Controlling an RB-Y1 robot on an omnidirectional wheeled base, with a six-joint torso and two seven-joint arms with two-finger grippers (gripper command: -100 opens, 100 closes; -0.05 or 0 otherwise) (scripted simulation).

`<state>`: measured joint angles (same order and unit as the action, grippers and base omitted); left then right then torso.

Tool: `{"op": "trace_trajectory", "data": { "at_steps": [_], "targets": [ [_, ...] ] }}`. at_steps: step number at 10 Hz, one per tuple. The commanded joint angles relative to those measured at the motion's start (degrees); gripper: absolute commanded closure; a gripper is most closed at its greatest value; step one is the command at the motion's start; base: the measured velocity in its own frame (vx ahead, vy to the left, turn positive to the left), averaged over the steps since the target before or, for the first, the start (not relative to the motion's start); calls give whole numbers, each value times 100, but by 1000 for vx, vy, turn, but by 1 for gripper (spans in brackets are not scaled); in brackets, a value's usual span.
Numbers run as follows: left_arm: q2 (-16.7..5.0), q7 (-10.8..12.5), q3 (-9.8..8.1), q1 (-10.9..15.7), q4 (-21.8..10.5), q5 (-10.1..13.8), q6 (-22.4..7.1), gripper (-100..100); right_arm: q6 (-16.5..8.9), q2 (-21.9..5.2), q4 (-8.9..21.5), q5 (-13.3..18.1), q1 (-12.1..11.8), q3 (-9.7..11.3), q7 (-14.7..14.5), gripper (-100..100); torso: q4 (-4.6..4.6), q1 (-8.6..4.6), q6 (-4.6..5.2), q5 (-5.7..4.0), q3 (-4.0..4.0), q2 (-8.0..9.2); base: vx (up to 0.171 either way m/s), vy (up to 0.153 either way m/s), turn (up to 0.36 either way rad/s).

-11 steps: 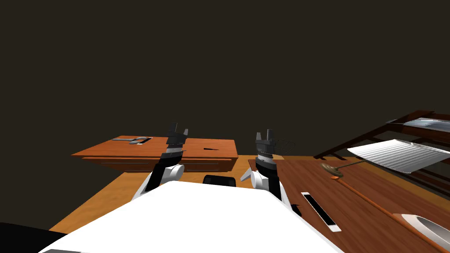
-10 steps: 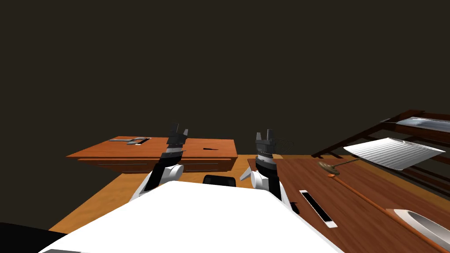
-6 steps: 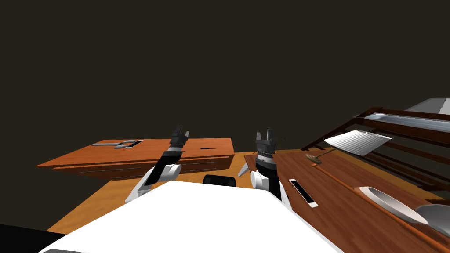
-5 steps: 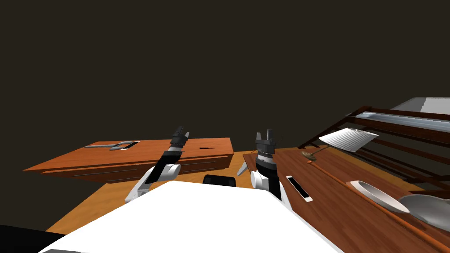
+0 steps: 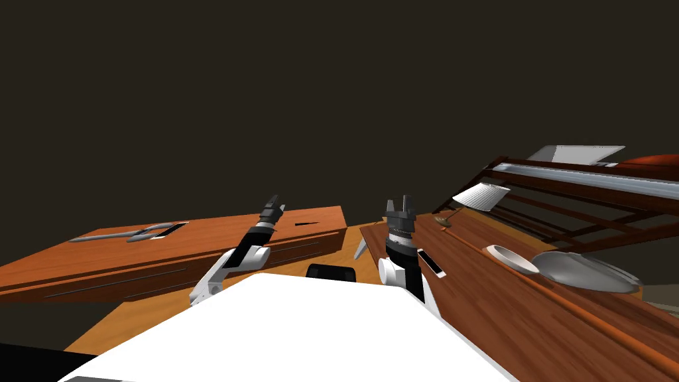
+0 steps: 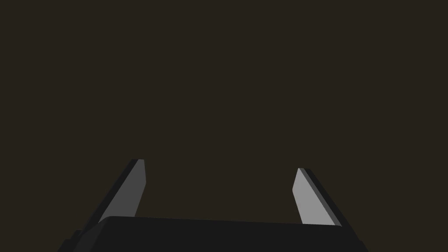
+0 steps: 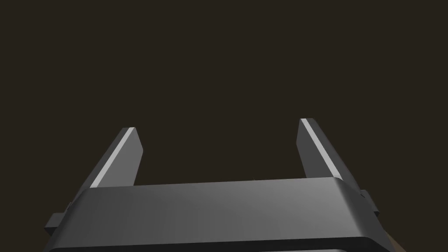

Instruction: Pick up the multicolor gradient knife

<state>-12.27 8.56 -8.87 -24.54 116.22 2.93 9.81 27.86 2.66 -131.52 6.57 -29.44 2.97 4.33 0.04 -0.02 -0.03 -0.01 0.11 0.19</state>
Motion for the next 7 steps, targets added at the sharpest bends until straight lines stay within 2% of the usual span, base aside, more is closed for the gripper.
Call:
{"op": "trace_trajectory", "data": {
  "at_steps": [1,2,3,4,6,7],
  "targets": [
    [-168,129,-140,57,-229,25,-286,-100,0,0,0,0,0,0,0,0,0,0,0,0,0,0,-39,-18,-147],
    [-168,129,-140,57,-229,25,-288,-100,0,0,0,0,1,0,0,0,0,2,3,0,-1,-1,-30,-11,-122],
    [-262,209,-234,121,-436,27,-519,-100,0,0,0,0,0,0,0,0,-1,3,2,0,-3,-5,-39,-13,-203],
    [-351,290,-334,187,-607,33,-669,-100,0,0,0,0,1,0,0,0,-1,2,4,1,-2,-3,-47,-22,-405],
    [-351,290,-334,187,-653,33,-786,-100,0,0,0,0,0,0,0,0,-1,4,-1,1,-2,-3,-28,-9,-34],
    [-437,372,-437,253,-878,44,-1003,-100,0,0,0,0,-1,0,0,0,-1,5,-1,1,-4,-8,-19,-16,-244]
  ]
}}
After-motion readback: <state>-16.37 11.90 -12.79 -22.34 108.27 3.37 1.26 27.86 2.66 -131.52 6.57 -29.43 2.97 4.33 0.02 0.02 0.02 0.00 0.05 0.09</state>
